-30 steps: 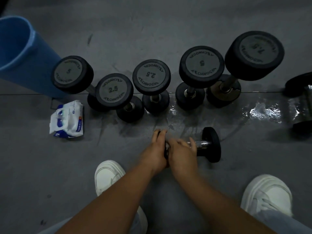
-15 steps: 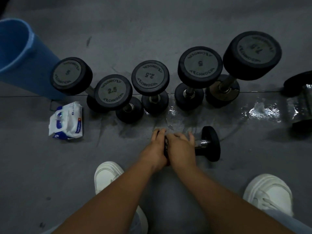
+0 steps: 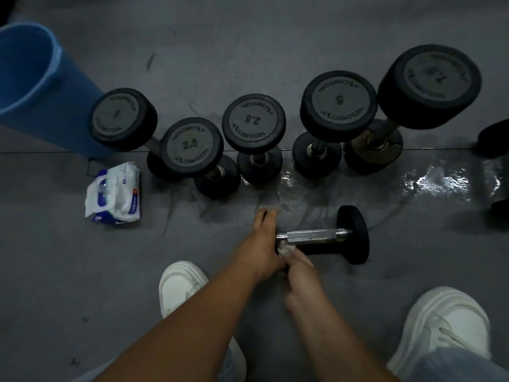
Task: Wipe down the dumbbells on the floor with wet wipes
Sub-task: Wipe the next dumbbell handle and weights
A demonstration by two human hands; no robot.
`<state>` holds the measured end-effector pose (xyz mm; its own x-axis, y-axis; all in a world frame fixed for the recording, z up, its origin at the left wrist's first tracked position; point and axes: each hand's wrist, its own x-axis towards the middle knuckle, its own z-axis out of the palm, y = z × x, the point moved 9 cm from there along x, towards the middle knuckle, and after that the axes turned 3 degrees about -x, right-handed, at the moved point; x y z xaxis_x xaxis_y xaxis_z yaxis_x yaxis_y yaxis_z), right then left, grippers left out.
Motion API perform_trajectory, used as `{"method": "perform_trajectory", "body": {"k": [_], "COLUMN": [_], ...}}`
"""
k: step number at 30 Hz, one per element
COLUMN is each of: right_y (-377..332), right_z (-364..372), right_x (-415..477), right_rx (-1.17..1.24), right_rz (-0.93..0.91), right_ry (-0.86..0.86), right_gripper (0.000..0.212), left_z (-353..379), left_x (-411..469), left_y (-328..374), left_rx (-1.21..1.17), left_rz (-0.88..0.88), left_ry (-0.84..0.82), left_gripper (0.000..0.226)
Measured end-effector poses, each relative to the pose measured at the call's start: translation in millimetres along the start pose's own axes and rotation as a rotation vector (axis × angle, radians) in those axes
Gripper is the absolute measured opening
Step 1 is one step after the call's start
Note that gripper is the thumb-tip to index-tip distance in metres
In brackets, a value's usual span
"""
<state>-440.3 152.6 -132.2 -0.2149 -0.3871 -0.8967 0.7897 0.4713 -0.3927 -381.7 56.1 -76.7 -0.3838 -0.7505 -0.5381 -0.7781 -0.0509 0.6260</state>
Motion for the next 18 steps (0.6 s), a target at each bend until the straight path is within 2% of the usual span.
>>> {"method": "perform_trajectory", "body": {"k": [3,5,9,12,16,18], "right_y": [-5,-8,5,1,5,5], "right_z": [2,0,0,5,12,12], "right_x": [-1,4,-3,5,1,-5], "right_rx": [0.017,-0.006,0.054,0.028,0.006,0.012], "right_rz": [0.029,0.034,0.019,0.091,0.129,0.106], "right_ry": [-0.034,0.025,0.089,0.118,0.091,0.085], "right_gripper": [0.015,0.019,0.014,0.018,0.027,0.021], "left_z": [3,4,2,4,4,3], "left_x": [-2,-4,-1,-2,0,0], "left_y": [-2,-2,-4,-5,-6,-6], "left_rx": [0.006,0.012,0.002,0.004,0.005,-0.001], "left_rz": [-0.006,-0.008,-0.013,-0.006,-0.012,-0.008], "left_ry": [-0.005,-0.008,0.003,0.008,0.018,0.028], "left_gripper": [0.113,0.113,0.106,0.107,0.102,0.101]}}
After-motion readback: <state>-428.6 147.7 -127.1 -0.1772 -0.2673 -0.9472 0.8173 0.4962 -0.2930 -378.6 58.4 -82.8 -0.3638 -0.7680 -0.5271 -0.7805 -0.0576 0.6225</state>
